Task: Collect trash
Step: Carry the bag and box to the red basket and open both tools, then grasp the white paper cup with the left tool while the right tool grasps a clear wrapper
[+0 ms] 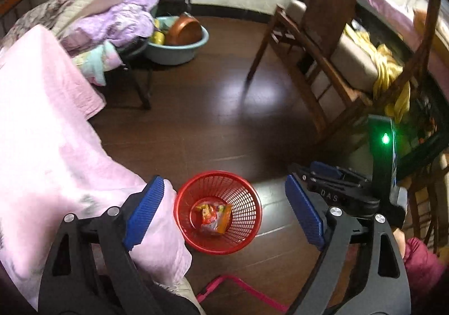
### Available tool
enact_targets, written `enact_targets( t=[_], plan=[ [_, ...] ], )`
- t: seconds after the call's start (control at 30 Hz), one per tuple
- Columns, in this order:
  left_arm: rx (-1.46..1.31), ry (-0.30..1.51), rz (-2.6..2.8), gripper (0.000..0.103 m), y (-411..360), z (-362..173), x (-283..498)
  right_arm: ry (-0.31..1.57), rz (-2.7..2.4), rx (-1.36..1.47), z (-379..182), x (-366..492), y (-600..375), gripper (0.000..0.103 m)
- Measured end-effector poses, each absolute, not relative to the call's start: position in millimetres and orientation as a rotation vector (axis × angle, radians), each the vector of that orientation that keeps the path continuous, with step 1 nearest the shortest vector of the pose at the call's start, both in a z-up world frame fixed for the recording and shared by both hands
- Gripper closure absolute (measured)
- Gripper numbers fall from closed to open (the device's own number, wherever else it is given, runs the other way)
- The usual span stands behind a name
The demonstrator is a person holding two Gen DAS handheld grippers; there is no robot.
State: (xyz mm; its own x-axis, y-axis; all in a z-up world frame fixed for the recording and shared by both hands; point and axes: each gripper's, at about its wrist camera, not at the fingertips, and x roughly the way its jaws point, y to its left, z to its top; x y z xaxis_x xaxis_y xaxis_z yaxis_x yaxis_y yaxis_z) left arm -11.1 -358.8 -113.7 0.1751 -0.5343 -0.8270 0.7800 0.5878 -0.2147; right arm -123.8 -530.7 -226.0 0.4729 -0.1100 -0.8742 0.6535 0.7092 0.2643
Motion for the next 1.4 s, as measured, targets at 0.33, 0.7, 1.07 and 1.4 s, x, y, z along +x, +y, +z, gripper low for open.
enact_targets(
  t=[0.33,0.7,1.07,1.4],
  plan=[
    [0.217,0.957,-0.86,0.016,-305,-86,-12,0.911,-0.42,0.505,-170,-107,-483,0.037],
    [0.177,0.877,-0.718,0.016,-239,-58,0,0.814,-0.308,0.391,-107,-81,-423,0.032],
    [0.058,0.781,-0.367,0.01,-95,-22,65,0.792,-0.176,0.333,-76,-33,-362,0.029],
    [-0.054,0.738,-0.204,0.007,-2,-1,139,0.763,-0.05,0.291,-53,19,-299,0.025]
  ],
)
